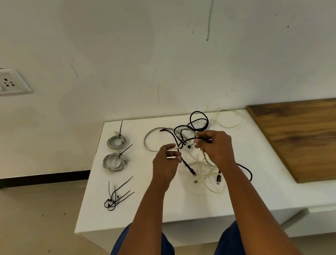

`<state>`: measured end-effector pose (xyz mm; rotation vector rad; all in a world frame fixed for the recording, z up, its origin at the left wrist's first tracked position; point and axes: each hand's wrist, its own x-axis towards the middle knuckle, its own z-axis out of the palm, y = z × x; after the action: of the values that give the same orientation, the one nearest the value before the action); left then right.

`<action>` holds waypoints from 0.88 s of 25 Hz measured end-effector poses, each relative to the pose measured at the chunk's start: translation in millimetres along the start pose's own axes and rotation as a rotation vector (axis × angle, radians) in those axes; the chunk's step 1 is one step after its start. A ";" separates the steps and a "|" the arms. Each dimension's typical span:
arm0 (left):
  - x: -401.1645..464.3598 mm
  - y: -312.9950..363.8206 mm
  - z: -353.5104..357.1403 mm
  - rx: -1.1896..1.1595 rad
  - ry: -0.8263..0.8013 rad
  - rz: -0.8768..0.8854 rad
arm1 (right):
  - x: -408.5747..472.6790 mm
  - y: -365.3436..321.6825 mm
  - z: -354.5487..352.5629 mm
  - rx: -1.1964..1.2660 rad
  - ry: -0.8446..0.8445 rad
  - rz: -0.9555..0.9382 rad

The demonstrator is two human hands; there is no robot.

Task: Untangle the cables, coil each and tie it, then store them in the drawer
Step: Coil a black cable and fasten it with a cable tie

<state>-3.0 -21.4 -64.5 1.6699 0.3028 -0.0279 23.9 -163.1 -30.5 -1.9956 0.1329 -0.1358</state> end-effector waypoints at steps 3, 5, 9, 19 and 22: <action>0.1 -1.5 4.1 0.154 0.000 0.109 | -0.3 -1.3 -5.7 0.054 -0.079 -0.013; 1.0 -1.8 7.6 0.192 -0.029 0.141 | -1.4 0.2 -6.7 -0.125 -0.131 -0.088; 1.8 -4.3 14.1 0.284 0.007 0.248 | -1.9 -1.7 -8.8 -0.492 -0.077 -0.257; 15.0 -6.3 21.8 0.290 0.129 0.333 | -2.2 -20.7 -13.4 0.068 0.236 -0.387; 20.3 -0.8 17.0 0.342 0.292 0.419 | -1.0 -19.5 -17.1 0.157 0.277 -0.302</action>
<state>19.1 -34.3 -71.4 2.0517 0.1652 0.5058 20.9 -170.3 -5.7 -1.8215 -0.0036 -0.5996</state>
